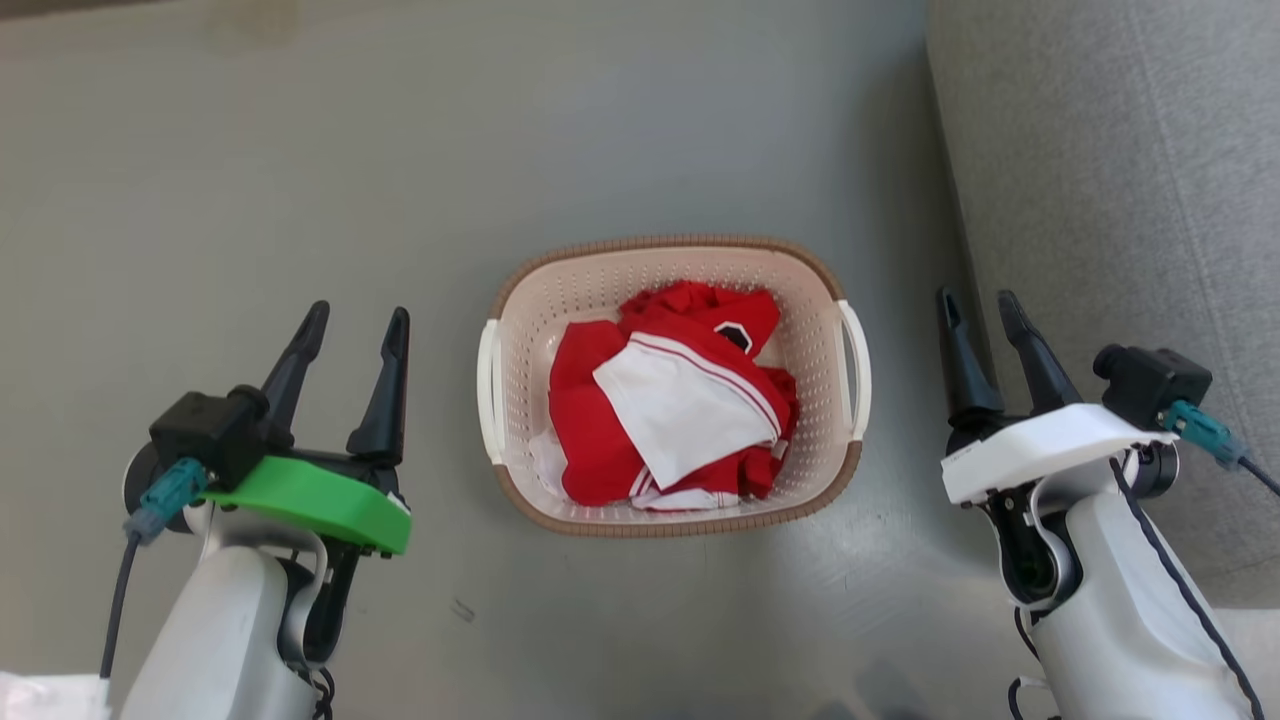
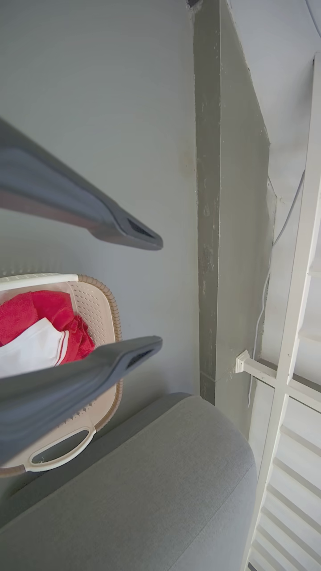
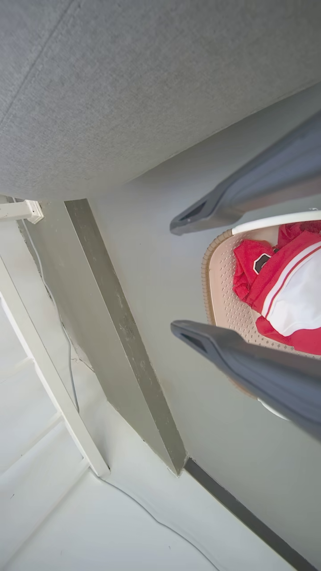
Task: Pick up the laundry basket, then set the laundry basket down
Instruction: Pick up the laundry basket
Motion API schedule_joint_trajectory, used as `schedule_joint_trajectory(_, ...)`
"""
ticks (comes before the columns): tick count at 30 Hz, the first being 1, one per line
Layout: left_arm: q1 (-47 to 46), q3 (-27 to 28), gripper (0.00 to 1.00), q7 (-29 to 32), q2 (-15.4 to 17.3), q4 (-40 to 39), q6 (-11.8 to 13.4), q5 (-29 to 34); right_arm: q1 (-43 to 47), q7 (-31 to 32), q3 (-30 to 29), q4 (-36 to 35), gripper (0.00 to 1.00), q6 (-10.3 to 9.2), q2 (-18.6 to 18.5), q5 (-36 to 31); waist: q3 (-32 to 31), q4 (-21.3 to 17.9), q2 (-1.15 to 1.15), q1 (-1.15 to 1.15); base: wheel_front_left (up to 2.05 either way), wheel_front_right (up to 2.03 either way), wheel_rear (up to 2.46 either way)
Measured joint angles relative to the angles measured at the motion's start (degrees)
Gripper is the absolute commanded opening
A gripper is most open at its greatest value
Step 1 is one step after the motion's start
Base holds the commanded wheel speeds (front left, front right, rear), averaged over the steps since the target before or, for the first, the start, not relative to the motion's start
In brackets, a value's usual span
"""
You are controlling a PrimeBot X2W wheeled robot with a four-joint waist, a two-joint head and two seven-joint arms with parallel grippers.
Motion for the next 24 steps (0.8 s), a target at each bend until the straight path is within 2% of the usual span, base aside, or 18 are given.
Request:
schedule_joint_trajectory(13,-6.6,-4.2,1.00,0.0,2.3,8.5,0.0,-3.3,-7.1,-0.1,1.0,7.5,1.00,-0.57,0.0,2.4,7.7,-0.4,0.00,0.00,0.00,0.00,0.00)
schedule_joint_trajectory(24,-13.9,-7.7,1.00,0.9,2.4,14.6,0.0,-7.7,-13.0,-0.1,2.1,14.6,1.00,-2.11,-0.1,3.5,14.0,-0.3,0.00,0.00,0.00,0.00,0.00)
